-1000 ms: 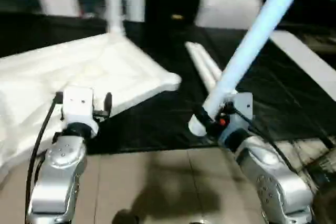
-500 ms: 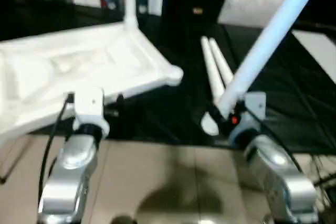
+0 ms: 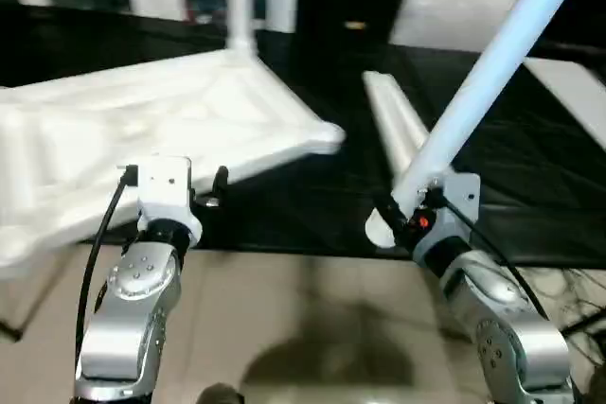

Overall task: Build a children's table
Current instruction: Insert table leg to table base

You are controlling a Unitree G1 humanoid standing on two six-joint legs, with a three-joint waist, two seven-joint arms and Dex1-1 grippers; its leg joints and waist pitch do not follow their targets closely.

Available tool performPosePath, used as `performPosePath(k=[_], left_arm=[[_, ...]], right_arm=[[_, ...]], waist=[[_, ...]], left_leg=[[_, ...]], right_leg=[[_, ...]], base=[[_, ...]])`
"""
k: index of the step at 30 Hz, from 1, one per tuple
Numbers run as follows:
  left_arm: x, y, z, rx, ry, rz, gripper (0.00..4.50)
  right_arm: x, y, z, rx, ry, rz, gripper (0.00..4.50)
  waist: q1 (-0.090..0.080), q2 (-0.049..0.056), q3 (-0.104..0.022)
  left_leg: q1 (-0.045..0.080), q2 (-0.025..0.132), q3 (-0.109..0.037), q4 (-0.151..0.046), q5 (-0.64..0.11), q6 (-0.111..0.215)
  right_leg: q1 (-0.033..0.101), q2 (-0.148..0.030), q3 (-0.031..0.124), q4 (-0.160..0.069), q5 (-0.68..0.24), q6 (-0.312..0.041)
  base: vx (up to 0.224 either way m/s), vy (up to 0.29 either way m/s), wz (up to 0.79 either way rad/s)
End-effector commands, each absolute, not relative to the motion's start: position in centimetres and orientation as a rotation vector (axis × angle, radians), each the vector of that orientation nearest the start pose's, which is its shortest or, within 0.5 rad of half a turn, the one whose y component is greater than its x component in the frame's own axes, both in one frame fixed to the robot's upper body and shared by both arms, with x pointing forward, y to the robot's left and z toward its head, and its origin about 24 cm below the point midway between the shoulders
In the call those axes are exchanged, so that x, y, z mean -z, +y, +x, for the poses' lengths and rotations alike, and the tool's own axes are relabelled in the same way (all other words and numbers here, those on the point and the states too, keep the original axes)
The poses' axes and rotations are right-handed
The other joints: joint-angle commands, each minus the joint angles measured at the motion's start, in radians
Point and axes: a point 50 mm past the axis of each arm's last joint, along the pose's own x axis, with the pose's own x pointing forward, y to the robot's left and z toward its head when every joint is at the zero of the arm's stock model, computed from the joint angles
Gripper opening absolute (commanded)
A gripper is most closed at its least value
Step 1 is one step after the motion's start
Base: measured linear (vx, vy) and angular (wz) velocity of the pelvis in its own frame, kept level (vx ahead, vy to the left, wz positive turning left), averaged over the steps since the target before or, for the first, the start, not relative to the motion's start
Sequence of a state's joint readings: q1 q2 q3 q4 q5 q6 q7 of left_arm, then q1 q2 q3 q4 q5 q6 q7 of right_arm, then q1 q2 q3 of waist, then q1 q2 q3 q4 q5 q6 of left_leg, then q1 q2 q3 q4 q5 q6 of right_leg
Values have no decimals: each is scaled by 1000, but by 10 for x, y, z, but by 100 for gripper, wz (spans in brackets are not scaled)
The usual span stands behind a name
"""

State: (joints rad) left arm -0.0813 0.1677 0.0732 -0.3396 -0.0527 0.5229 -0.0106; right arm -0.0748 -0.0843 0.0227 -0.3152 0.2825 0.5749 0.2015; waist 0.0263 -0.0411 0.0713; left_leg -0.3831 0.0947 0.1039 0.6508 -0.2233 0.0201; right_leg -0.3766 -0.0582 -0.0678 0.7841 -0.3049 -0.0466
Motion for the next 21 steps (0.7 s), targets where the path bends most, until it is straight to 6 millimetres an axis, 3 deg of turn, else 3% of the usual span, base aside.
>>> performPosePath(k=[1, 2, 3, 4, 5, 6, 7, 8, 9, 10, 11, 12, 13, 14, 15, 16, 17, 18, 19, 20, 21], left_arm=[[-96, 178, 262, -25, 95, 119, 410], [-97, 178, 262, -29, 87, 135, 410], [-96, 178, 262, -30, 97, 147, 410], [-96, 178, 262, -28, 105, 147, 410], [-95, 177, 262, -25, 108, 148, 410], [-95, 177, 262, -26, 109, 143, 410], [-94, 177, 262, -30, 114, 127, 410], [-94, 177, 262, -32, 115, 120, 410], [-94, 177, 262, -29, 117, 120, 410], [-93, 177, 262, -26, 126, 130, 410], [-93, 177, 262, -26, 130, 134, 410], [-93, 175, 262, -13, 126, 124, 410], [-93, 174, 262, -4, 119, 114, 410], [-94, 173, 262, 4, 108, 114, 410], [-95, 172, 262, 6, 102, 123, 410], [-95, 171, 262, 6, 101, 126, 410], [-95, 171, 262, 6, 101, 126, 410], [-95, 171, 261, -2, 102, 110, 410], [-95, 171, 261, -6, 101, 95, 410], [-95, 170, 261, -7, 101, 91, 410], [-95, 170, 261, -6, 101, 90, 410]], right_arm=[[-83, -138, 256, -330, 167, 169, 193], [-83, -138, 256, -330, 166, 169, 193], [-83, -138, 257, -330, 167, 169, 193], [-83, -138, 257, -330, 167, 169, 193], [-83, -138, 257, -329, 166, 170, 193], [-83, -138, 257, -328, 166, 170, 193], [-83, -139, 257, -327, 166, 170, 193], [-84, -139, 257, -327, 166, 170, 193], [-84, -139, 257, -325, 164, 169, 193], [-84, -140, 258, -323, 164, 169, 193], [-84, -140, 258, -322, 164, 169, 193], [-84, -140, 258, -321, 163, 169, 193], [-84, -140, 258, -321, 162, 169, 193], [-84, -140, 258, -322, 162, 167, 193], [-85, -141, 258, -323, 160, 165, 193], [-85, -141, 258, -324, 160, 165, 193], [-85, -141, 258, -324, 160, 165, 193], [-85, -141, 258, -323, 160, 166, 193], [-85, -141, 258, -323, 160, 166, 193], [-85, -141, 258, -323, 160, 165, 193], [-85, -141, 258, -322, 160, 165, 193]], waist=[[-19, 24, -48], [-14, 19, -50], [-10, -1, -50], [-4, -11, -49], [10, -15, -44], [-9, -2, -44], [-16, 13, -37], [-33, 25, -27], [-35, 30, -33], [-26, 30, -29], [-14, 14, -35], [-11, -26, -34], [-27, -28, -14], [-61, -32, 2], [-37, -8, -2], [-54, -8, -1], [-86, 40, 3], [-88, 49, -10], [-87, 46, -9], [-86, 33, -9], [-96, 10, -16]], left_leg=[[71, 134, -67, -145, 100, 447], [53, 131, -60, -152, 80, 408], [37, 139, -59, -168, -38, 298], [27, 142, -56, -173, -142, 202], [16, 140, -72, -118, -295, 4], [17, 145, -93, -109, -421, -136], [26, 165, -112, -127, -534, -197], [21, 183, -130, -187, -761, -301], [-5, 174, -114, -240, -869, -347], [-22, 157, -90, -252, -881, -352], [-32, 106, -35, -249, -828, -332], [25, 65, -31, -75, -630, -278], [93, 34, -68, 158, -334, -196], [-14, 42, -92, 172, -116, -141], [8, 76, -110, 113, -165, -156], [59, 95, -120, 69, -298, -166], [29, 161, -193, -132, -841, -232], [14, 135, -197, -167, -886, -200], [24, 123, -189, -162, -842, -184], [31, 104, -167, -143, -731, -189], [-11, 92, -157, -123, -580, -207]], right_leg=[[-63, 18, -39, 17, -58, 93], [-48, 6, -31, -8, -31, 94], [-17, -21, 1, -66, -10, 63], [-1, -45, 26, -103, -9, 33], [6, -166, 92, -185, -45, -76], [24, -152, 71, -195, -140, -149], [18, -120, 60, -191, -178, -131], [17, -63, 33, -153, -163, -45], [39, -31, 6, -92, -60, -11], [39, -28, 1, -82, -22, -11], [36, -41, 11, -95, -59, -35], [-38, -182, 83, -233, -469, -71], [-111, -289, 96, -373, -703, -89], [4, -288, 79, -357, -881, -76], [46, -242, 39, -314, -725, -74], [17, -185, -17, -301, -647, -49], [19, -56, -34, -138, -284, 21], [44, -38, -30, -84, 57, 18], [35, -43, -28, -95, 110, 11], [30, -69, -7, -132, 90, 3], [76, -118, 19, -175, -22, -7]], base=[[-65, 242, -4], [-65, 242, -4], [-84, 184, -8], [-106, 137, 1], [-106, 137, 1], [-114, 124, -3], [-112, 105, -4], [-112, 105, -4], [-113, 77, 9], [-112, 45, 15], [-112, 45, 15], [-76, -14, 15], [122, -55, -20], [122, -55, -20], [142, 41, -34], [-107, 104, -2], [-107, 104, -2], [-148, 74, -1], [-51, 48, -4], [-51, 48, -4], [-73, -6, -12]])
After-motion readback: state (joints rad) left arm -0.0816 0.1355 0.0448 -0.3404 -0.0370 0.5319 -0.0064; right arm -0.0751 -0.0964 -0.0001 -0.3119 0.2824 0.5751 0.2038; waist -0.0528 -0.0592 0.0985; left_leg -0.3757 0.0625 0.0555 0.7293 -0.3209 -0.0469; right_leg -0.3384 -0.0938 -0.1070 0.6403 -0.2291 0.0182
